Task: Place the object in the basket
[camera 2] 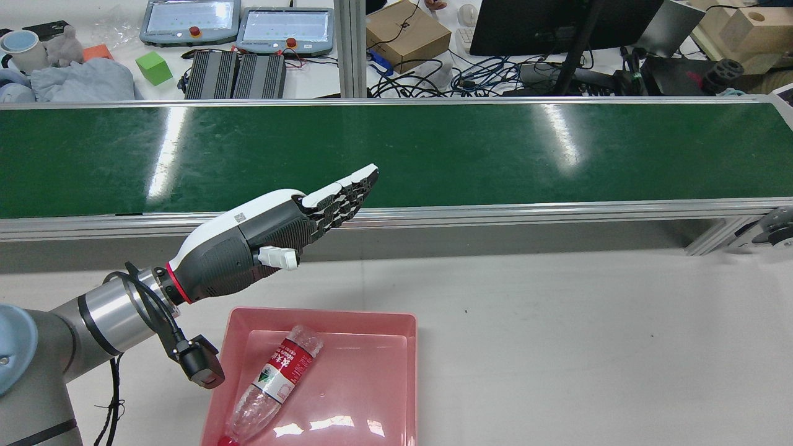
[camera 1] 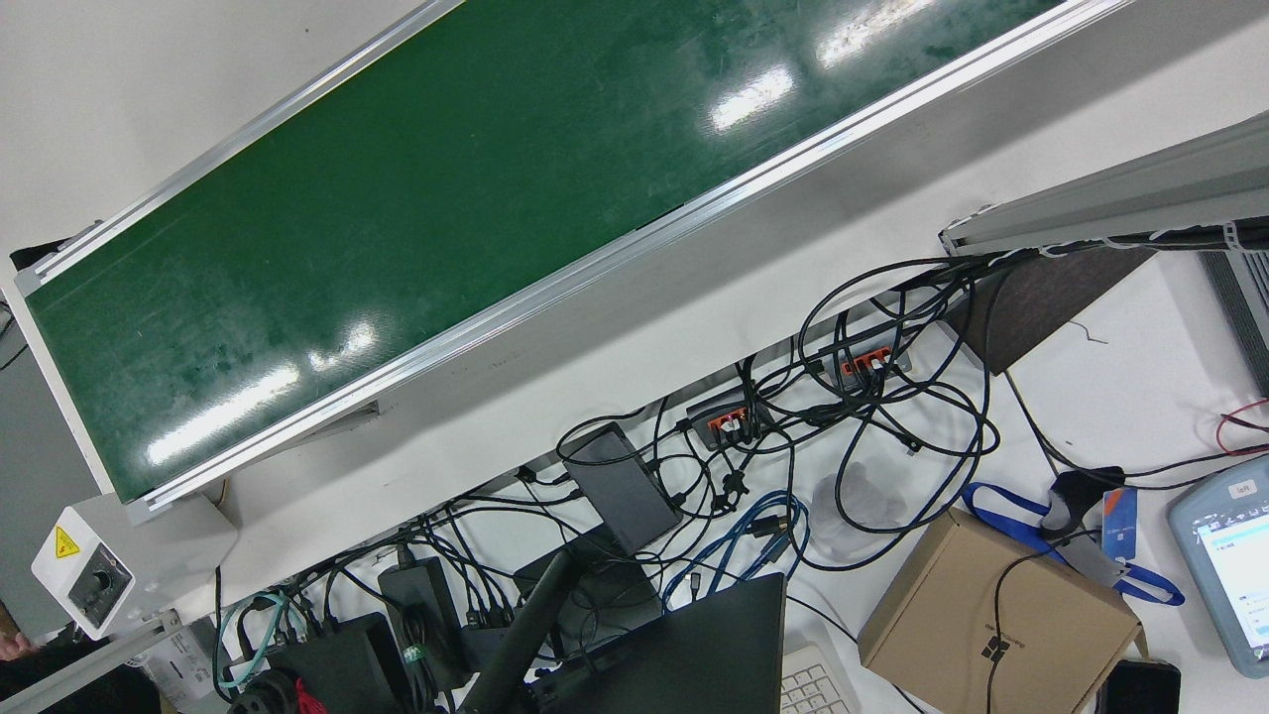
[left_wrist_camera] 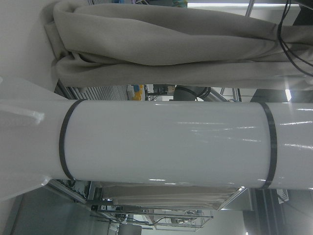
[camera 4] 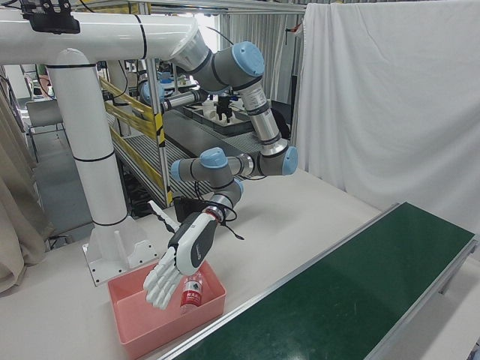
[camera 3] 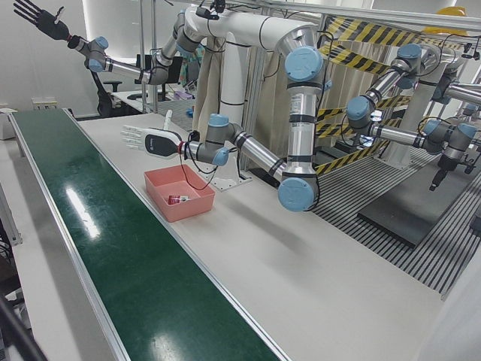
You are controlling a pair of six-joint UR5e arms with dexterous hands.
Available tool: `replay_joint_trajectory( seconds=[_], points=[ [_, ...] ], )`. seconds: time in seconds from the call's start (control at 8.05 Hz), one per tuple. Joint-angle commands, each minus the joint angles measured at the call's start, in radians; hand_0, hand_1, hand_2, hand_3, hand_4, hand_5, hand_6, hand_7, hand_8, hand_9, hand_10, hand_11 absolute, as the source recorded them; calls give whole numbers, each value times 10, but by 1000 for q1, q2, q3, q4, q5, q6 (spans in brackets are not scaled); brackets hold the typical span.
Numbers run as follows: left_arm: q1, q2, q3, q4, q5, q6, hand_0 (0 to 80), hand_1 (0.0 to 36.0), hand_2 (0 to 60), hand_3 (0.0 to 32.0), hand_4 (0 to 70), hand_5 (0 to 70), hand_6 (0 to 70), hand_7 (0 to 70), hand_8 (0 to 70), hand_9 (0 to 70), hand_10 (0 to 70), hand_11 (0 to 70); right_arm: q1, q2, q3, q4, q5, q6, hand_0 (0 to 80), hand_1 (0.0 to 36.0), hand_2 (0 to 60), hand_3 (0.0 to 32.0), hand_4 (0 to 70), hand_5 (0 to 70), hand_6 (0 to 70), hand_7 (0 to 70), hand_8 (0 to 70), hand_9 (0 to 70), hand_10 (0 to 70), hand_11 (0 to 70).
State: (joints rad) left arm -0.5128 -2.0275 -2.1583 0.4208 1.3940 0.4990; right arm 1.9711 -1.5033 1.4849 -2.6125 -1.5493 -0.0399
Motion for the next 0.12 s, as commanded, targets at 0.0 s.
replay_joint_trajectory(
  seconds=[0.0],
  points=[
    [-1, 0, 0, 1, 5, -16, 238, 0, 0, 8, 55, 53, 8, 0, 0, 2, 2, 0, 0, 0, 0, -1, 0, 0, 0, 0, 0, 0, 0, 0, 0, 0, 0, 0, 0, 0]
  ],
)
